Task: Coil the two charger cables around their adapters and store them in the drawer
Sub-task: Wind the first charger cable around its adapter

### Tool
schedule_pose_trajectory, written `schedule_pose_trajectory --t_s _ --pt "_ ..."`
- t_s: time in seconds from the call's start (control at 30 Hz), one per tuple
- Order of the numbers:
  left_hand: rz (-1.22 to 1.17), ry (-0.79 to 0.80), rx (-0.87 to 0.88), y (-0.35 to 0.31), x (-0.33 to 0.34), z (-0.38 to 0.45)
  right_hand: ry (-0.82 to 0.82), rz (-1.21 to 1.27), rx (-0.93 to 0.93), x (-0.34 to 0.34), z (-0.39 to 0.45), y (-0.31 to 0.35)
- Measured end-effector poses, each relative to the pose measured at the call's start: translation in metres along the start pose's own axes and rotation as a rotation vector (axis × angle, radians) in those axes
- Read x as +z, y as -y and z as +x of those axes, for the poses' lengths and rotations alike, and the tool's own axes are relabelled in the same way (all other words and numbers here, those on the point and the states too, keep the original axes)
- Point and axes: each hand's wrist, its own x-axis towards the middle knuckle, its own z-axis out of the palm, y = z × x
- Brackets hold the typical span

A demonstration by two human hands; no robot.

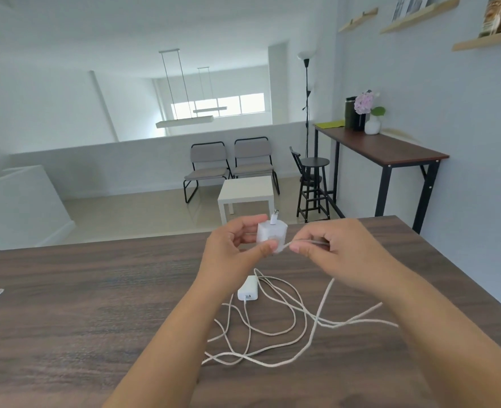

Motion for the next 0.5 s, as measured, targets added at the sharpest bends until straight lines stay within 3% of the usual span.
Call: schedule_pose_trajectory --t_s 0.33,0.5 --pt "0.099 0.338 -0.055 -0.010 -0.015 -0.013 0.102 0.185 -0.059 -0.021 0.023 0.003" --pt "-0.031 0.383 -0.062 -0.011 -0.025 -0.018 0.132 0.393 -0.069 -0.020 0.029 -0.003"
